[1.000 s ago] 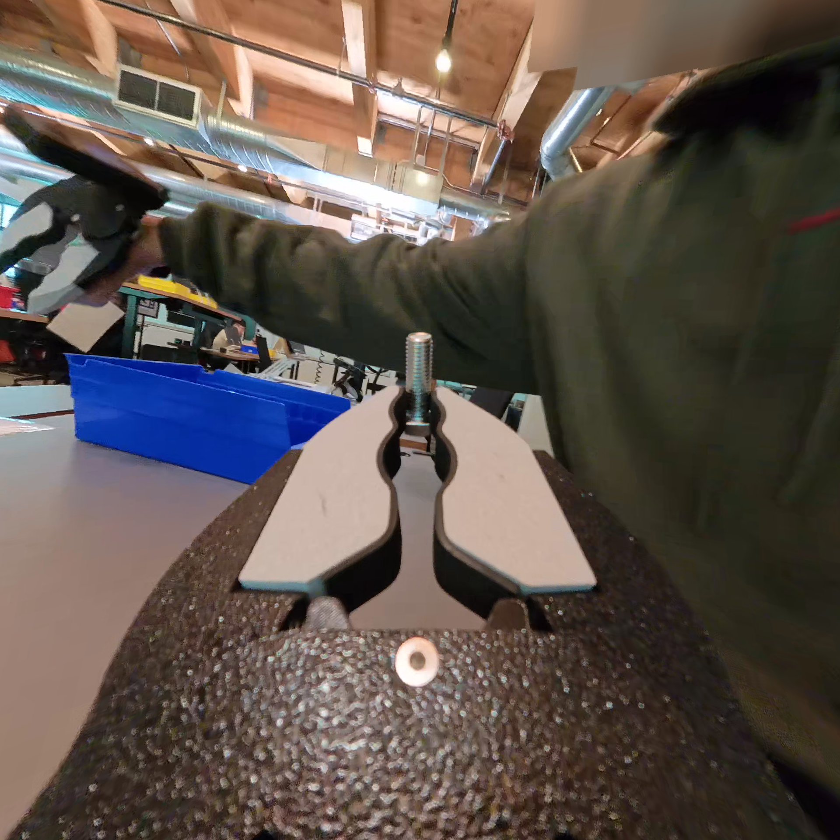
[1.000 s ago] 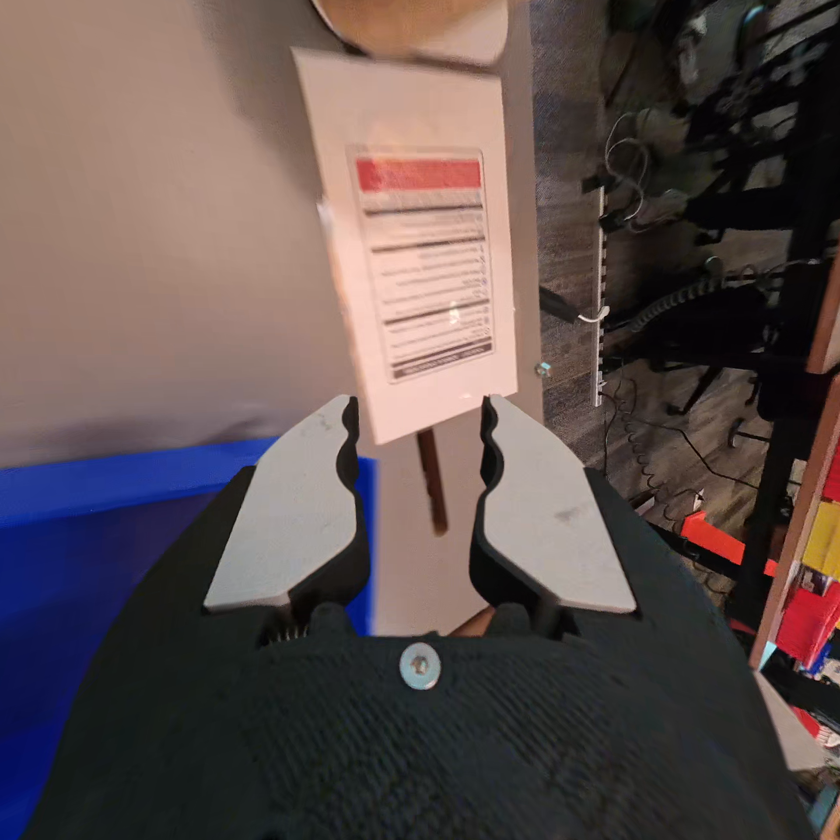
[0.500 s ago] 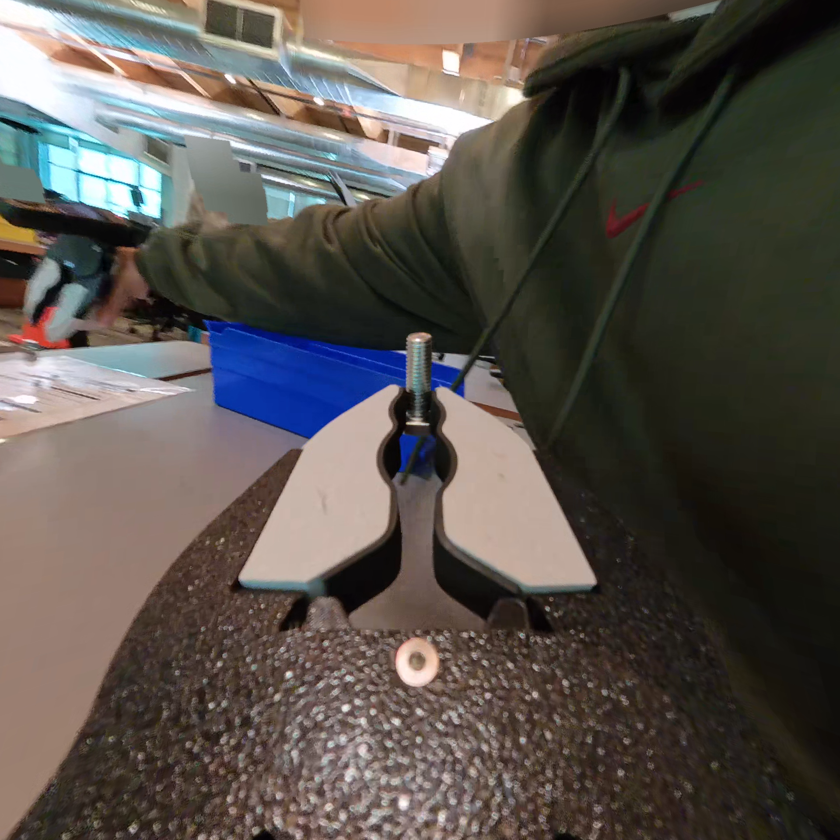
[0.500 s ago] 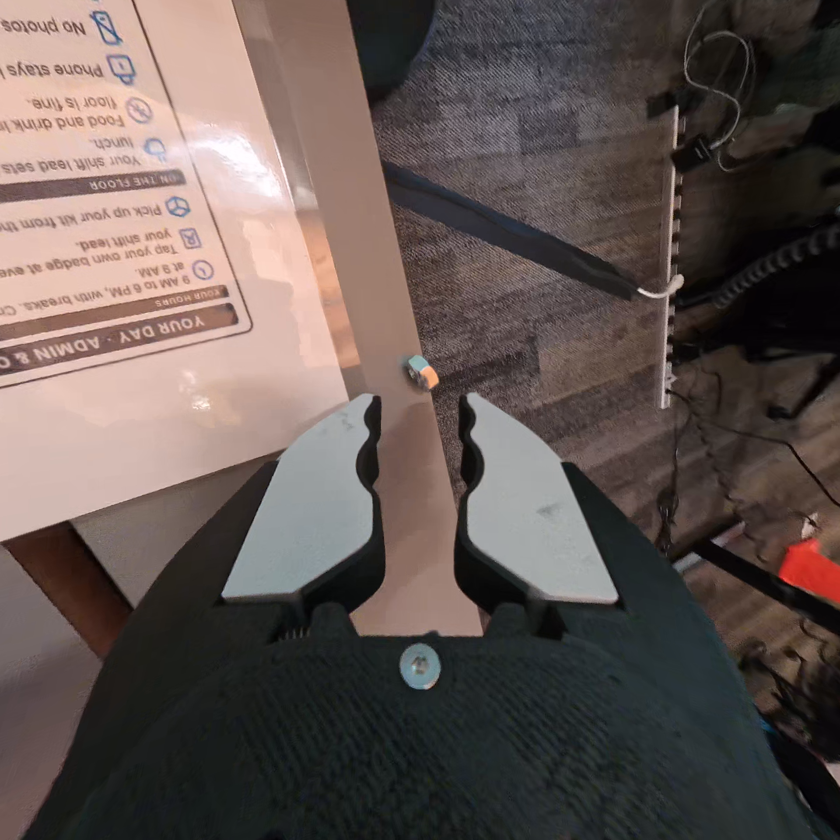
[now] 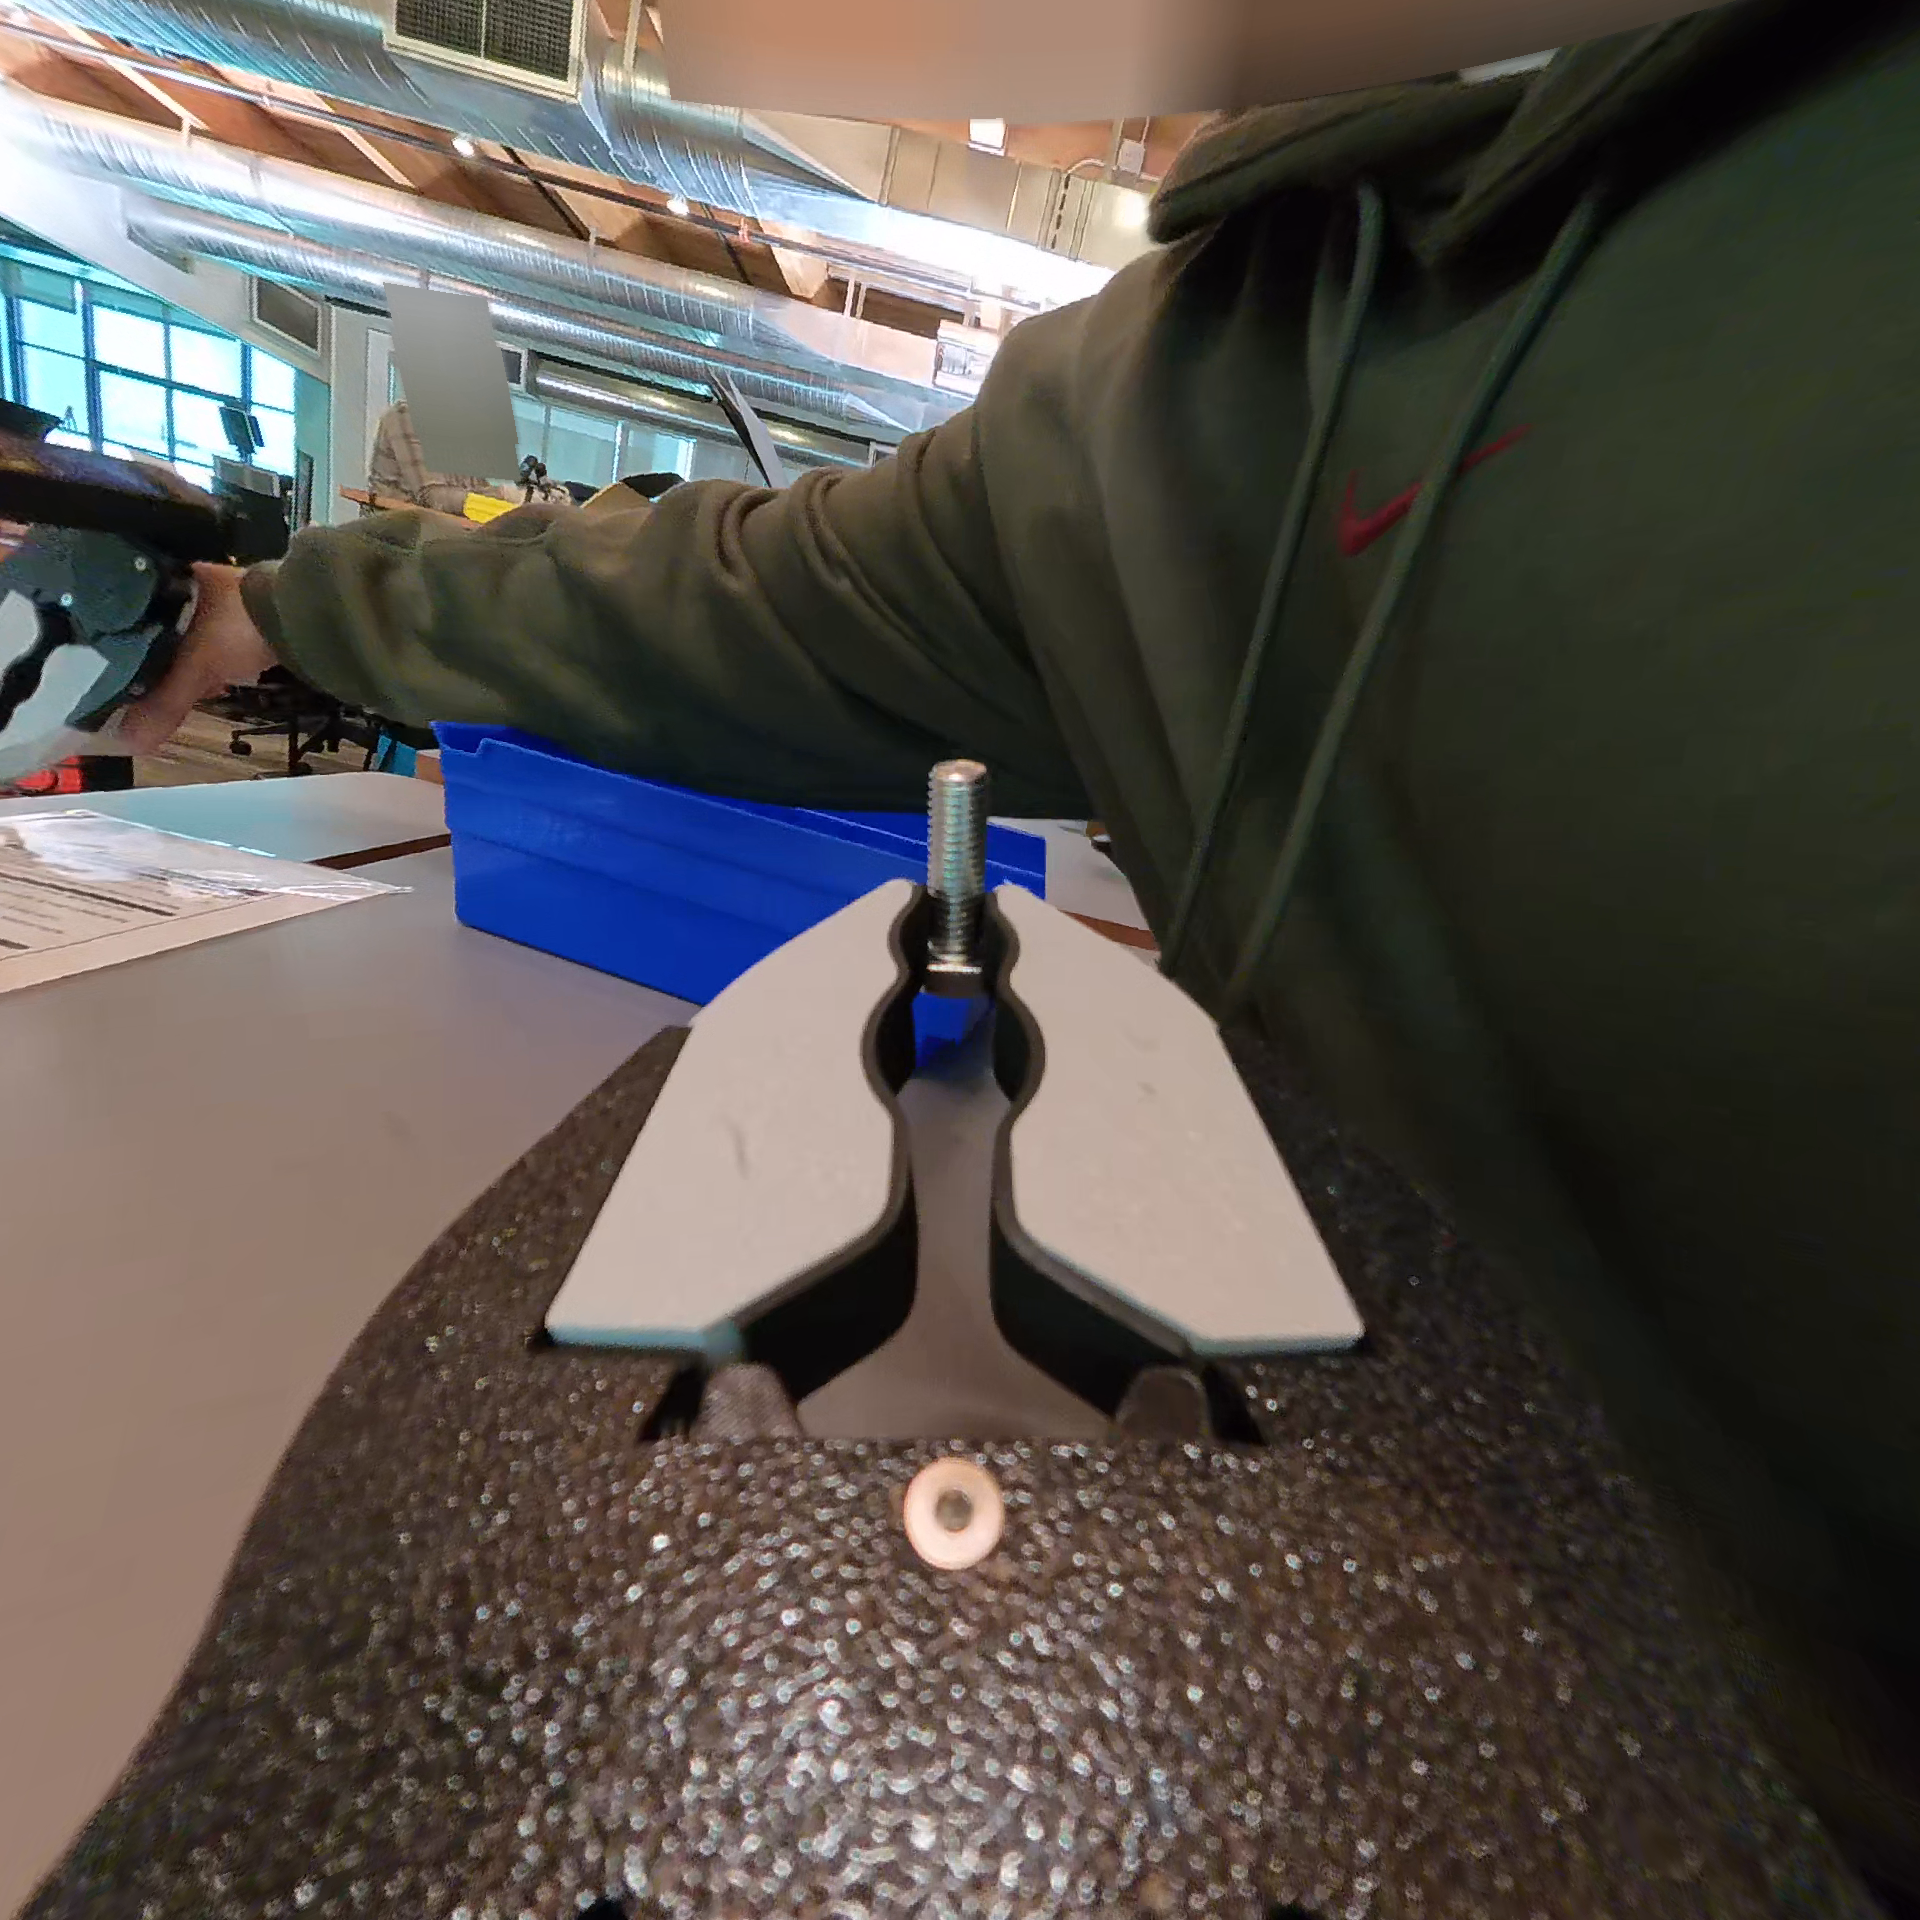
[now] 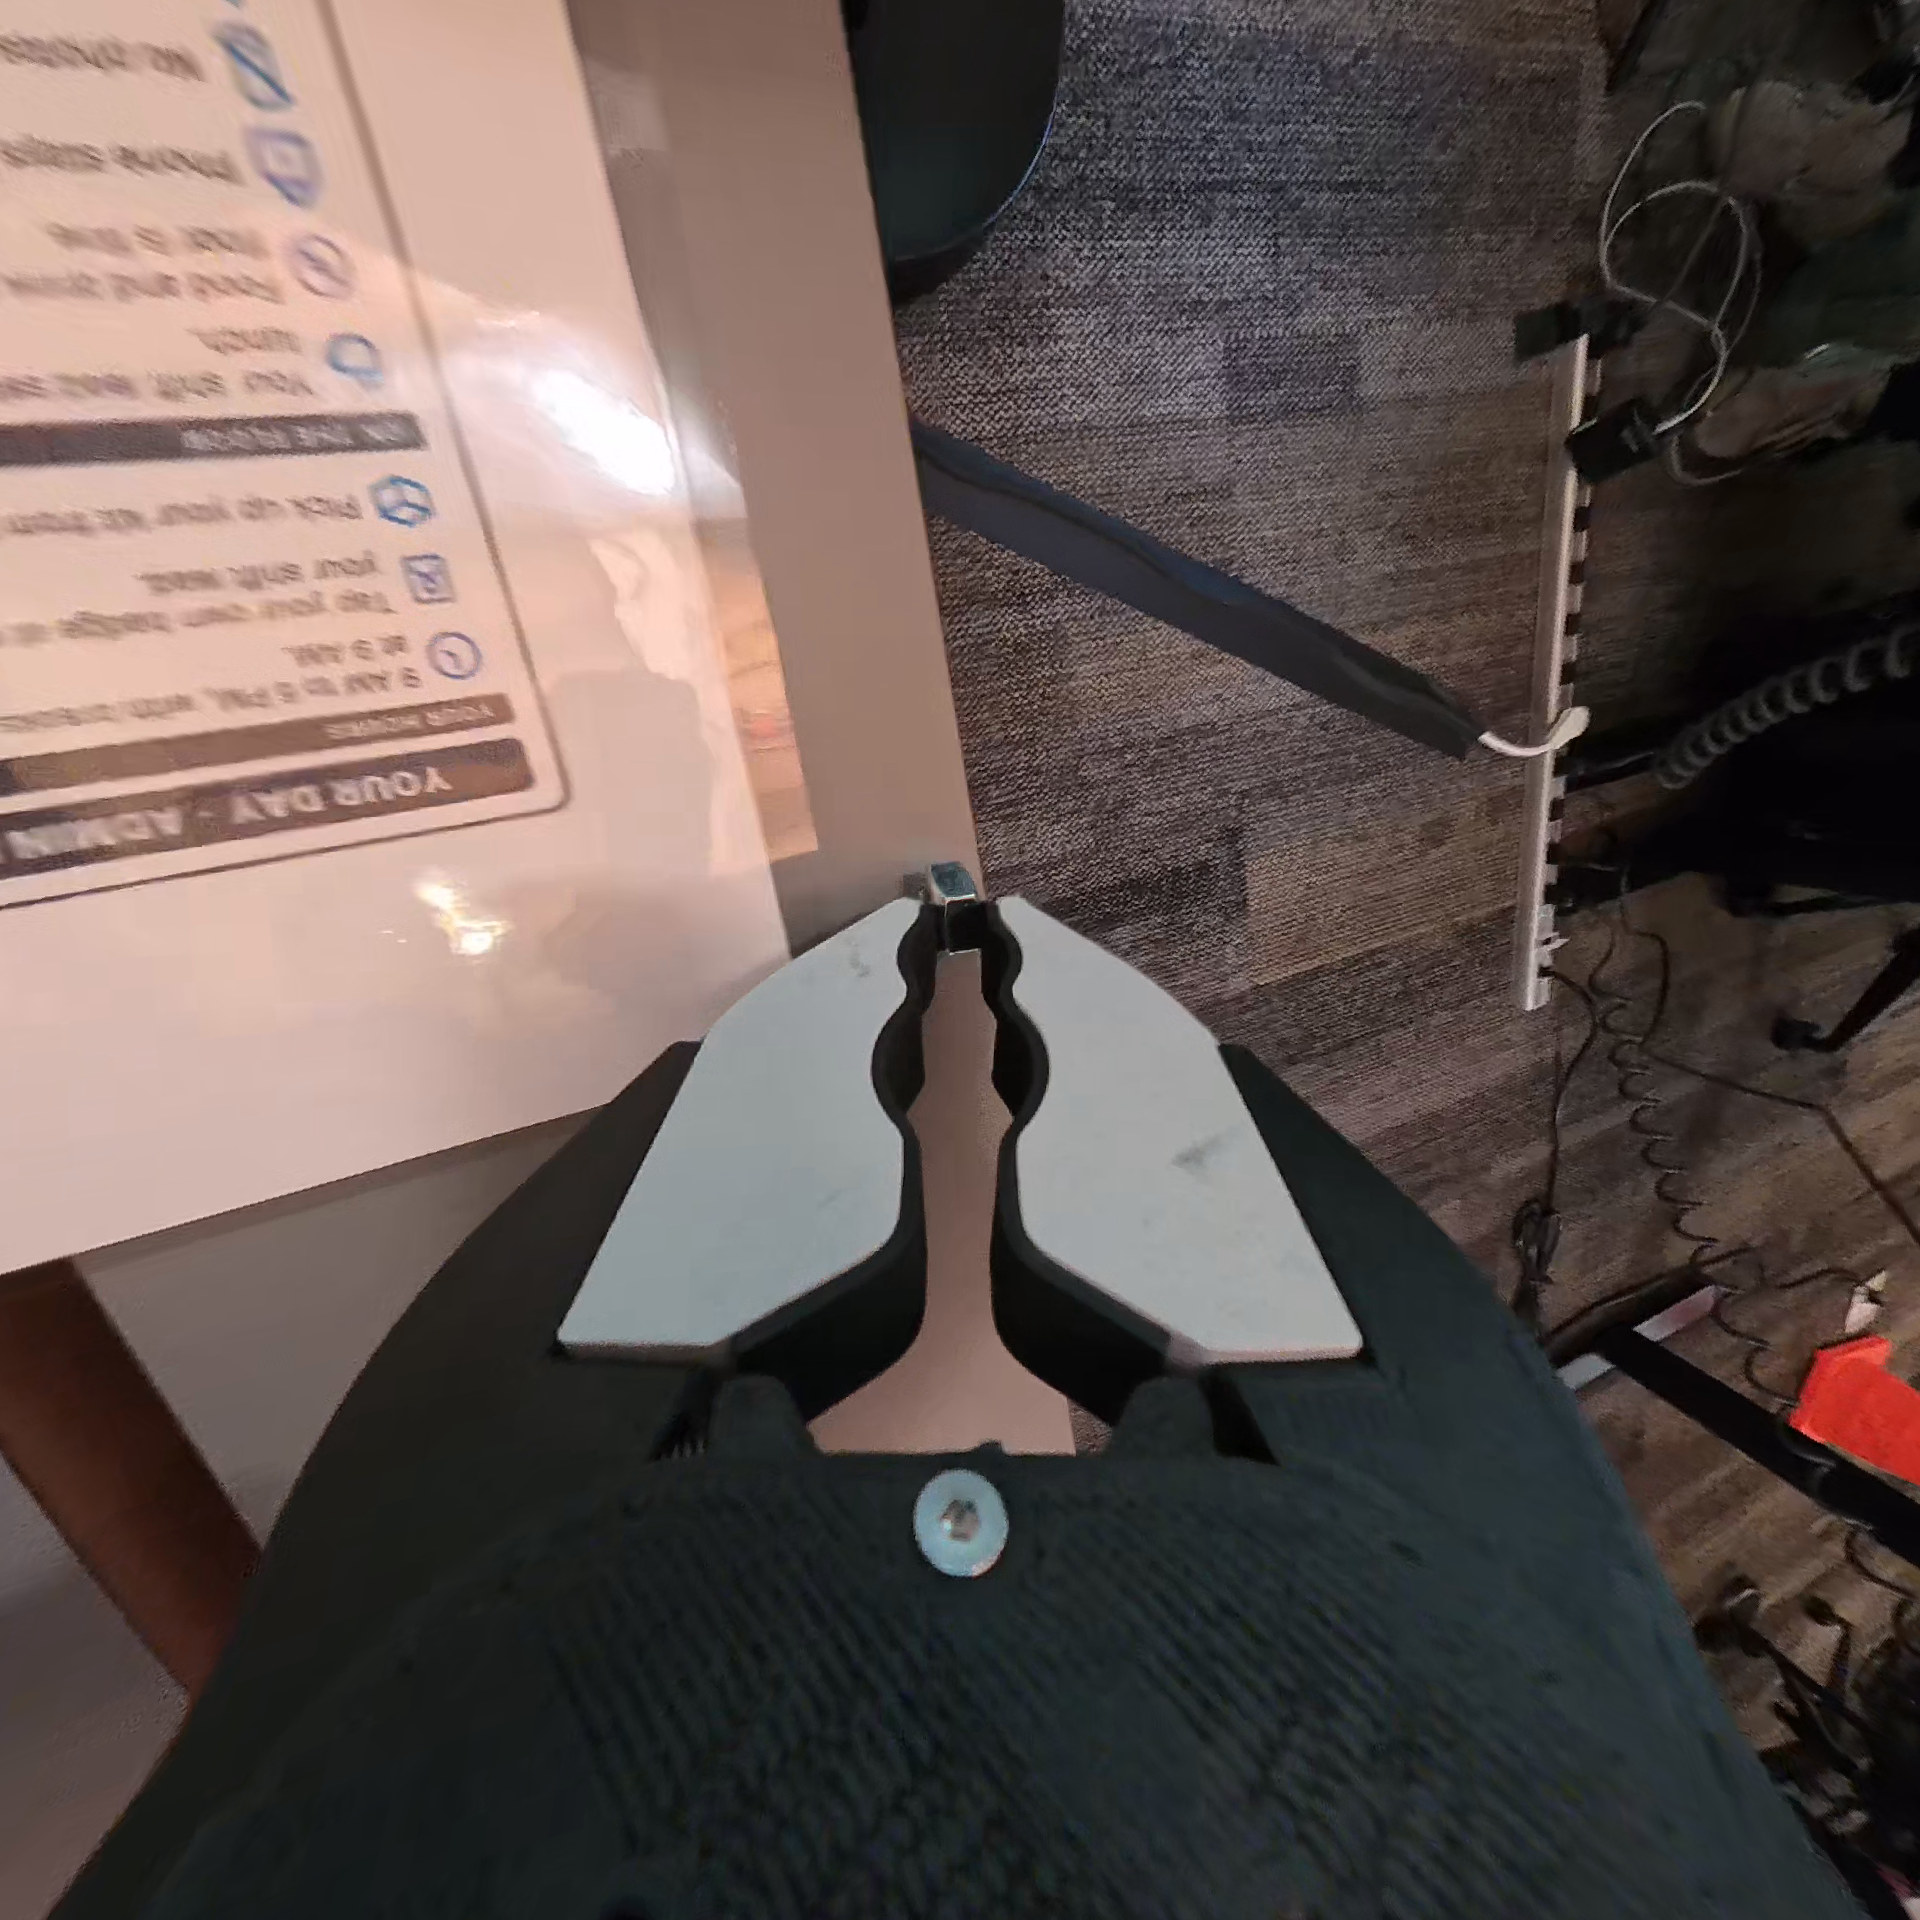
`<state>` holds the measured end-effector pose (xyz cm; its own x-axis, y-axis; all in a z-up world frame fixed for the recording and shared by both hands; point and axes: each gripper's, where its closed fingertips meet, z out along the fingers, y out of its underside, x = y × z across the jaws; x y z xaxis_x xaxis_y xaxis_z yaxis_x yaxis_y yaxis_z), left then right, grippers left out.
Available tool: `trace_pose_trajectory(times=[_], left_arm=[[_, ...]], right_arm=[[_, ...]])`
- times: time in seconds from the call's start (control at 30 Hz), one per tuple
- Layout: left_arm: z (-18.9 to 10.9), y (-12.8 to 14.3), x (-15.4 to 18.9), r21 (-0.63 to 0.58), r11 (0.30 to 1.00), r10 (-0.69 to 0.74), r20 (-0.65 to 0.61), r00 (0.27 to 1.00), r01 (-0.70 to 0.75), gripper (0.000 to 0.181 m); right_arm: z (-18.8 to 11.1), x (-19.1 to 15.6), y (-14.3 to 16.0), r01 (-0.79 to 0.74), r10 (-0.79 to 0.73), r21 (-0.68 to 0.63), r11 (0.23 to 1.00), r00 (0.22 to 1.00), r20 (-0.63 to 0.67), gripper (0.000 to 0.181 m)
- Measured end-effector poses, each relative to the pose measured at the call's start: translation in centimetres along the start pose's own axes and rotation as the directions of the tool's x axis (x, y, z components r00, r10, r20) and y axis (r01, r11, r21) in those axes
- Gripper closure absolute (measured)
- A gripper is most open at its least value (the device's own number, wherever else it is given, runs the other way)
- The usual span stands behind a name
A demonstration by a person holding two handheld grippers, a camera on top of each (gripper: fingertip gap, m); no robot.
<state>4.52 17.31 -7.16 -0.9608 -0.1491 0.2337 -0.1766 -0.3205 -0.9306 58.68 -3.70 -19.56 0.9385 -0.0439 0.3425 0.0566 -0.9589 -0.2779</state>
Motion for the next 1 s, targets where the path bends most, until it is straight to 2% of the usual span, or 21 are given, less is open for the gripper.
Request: trace_pose_trajectory(times=[0.03, 0.13, 0.27, 0.33, 0.4, 0.47, 0.5, 0.57, 0.63, 0.7, 0.8, 1.0], left_arm=[[0.1, 0.1, 0.1, -0.01, 1.0, 0.005, -0.001, 1.0, -0.005, 0.172], [0.4, 0.6, 0.5, -0.048, 0.998, 0.03, 0.002, 1.0, -0.03, 0.172], [1.1, 1.7, 0.4, -0.117, 0.993, 0.025, 0.045, 0.999, -0.019, 0.172], [1.4, 2.2, 0.5, -0.155, 0.988, 0.023, 0.06, 0.998, -0.014, 0.172], [1.7, 2.7, 0.8, -0.193, 0.981, 0.015, 0.077, 0.997, 0.001, 0.172], [1.7, 2.6, 1.6, -0.207, 0.978, 0.017, 0.09, 0.996, 0.002, 0.172], [1.6, 2.3, 2.0, -0.206, 0.978, 0.024, 0.104, 0.994, -0.002, 0.172], [1.1, 1.9, 3.0, -0.206, 0.978, 0.055, 0.133, 0.99, -0.027, 0.172], [0.1, 2.4, 3.5, -0.237, 0.971, 0.087, 0.189, 0.978, -0.04, 0.172], [-1.1, 3.5, 3.7, -0.283, 0.958, 0.109, 0.257, 0.96, -0.033, 0.172], [-2.7, 4.9, 4.0, -0.352, 0.936, 0.143, 0.32, 0.937, -0.023, 0.172], [-3.7, 5.1, 4.3, -0.428, 0.903, 0.194, 0.328, 0.924, -0.037, 0.172]], right_arm=[[-0.8, -0.2, -0.5, 0.009, -0.009, 0.012, 1.0, 1.0, -0.012, 0.173], [-4.9, -1.2, -2.9, 0.009, -0.004, 0.064, 0.998, 0.998, -0.064, 0.173], [-14.2, -4.6, -9.0, 0.036, 0.017, 0.202, 0.979, 0.967, -0.253, 0.173], [-19.2, -9.1, -12.4, 0.047, 0.037, 0.261, 0.964, 0.951, -0.308, 0.173], [-23.8, -15.0, -15.6, 0.102, 0.02, 0.289, 0.952, 0.92, -0.391, 0.173], [-27.1, -21.8, -18.1, 0.135, 0.03, 0.306, 0.942, 0.876, -0.481, 0.173], [-27.8, -25.6, -18.8, 0.147, 0.024, 0.293, 0.945, 0.86, -0.509, 0.173], [-27.1, -33.2, -19.1, 0.14, 0.017, 0.251, 0.958, 0.844, -0.537, 0.173], [-24.0, -40.4, -18.9, 0.132, -0.007, 0.207, 0.969, 0.858, -0.514, 0.173], [-20.9, -45.5, -18.2, 0.12, -0.022, 0.151, 0.981, 0.847, -0.53, 0.173], [-17.8, -49.5, -16.6, 0.107, -0.086, 0.003, 0.994, 0.816, -0.571, 0.173], [-14.7, -53.3, -18.0, 0.071, -0.032, 0.066, 0.995, 0.885, -0.465, 0.172]])
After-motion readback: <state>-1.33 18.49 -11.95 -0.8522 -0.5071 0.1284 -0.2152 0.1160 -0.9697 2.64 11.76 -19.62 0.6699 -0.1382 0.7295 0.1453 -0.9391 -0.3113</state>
